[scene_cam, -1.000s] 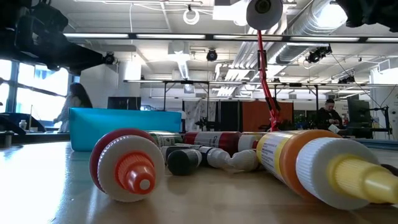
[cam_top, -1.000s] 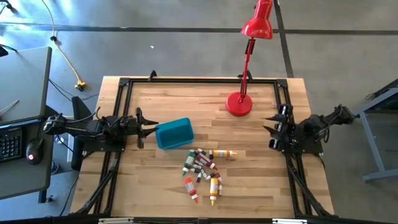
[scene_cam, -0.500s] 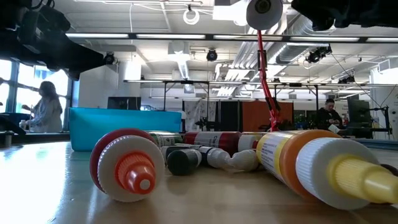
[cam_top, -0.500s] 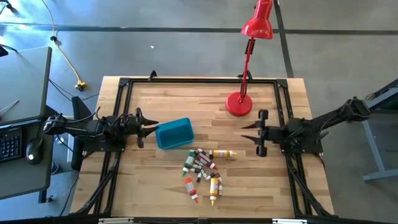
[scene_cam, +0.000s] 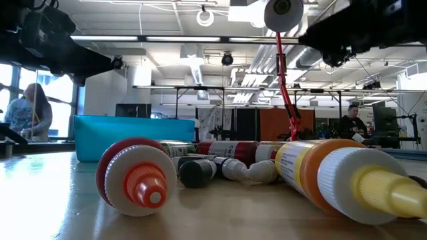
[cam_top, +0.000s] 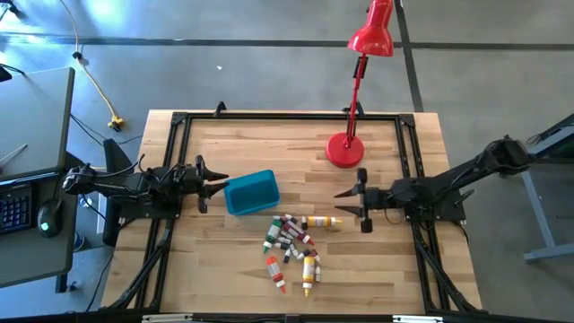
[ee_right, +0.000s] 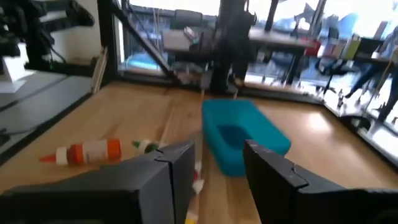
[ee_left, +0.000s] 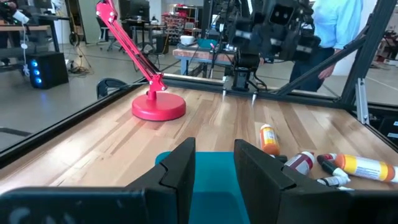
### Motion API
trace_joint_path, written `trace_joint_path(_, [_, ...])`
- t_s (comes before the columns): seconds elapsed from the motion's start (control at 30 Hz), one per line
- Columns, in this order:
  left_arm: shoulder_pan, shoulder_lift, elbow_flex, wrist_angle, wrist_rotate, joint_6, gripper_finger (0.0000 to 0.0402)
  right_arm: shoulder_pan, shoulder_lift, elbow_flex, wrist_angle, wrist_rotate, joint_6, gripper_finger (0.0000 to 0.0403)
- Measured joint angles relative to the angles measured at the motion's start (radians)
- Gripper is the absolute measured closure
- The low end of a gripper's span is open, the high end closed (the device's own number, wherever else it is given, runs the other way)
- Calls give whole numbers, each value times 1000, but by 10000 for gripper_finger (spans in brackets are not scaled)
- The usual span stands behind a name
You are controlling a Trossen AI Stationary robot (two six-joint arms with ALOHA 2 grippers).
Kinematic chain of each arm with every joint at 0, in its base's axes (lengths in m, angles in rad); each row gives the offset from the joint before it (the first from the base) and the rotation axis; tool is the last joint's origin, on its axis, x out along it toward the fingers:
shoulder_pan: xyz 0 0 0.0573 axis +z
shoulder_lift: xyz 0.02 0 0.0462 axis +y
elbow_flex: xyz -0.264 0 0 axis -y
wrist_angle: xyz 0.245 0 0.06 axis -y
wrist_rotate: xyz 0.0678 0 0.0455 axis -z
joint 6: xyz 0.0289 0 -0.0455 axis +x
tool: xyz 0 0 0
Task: Pick & Place food coloring
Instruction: Put the large yellow food coloring into the blue bin
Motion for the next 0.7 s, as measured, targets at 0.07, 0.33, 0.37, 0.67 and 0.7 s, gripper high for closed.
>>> trace_joint_path(0.07, [0, 0, 0, 0, -1, 0, 294, 0, 46, 0, 0, 2, 36, 267])
trace_joint_path(0.33, [0, 0, 0, 0, -2, 0, 294, 4, 241, 0, -6, -18, 160, 223])
trace_joint_path(0.37, [0, 0, 0, 1, -2, 0, 294, 4, 259, 0, -6, -19, 172, 217])
trace_joint_path(0.67, [0, 0, 0, 1, -2, 0, 294, 9, 357, 0, -109, -71, 343, 204])
trace_joint_path(0.7, [0, 0, 0, 1, -3, 0, 294, 11, 369, 0, -123, -71, 349, 204])
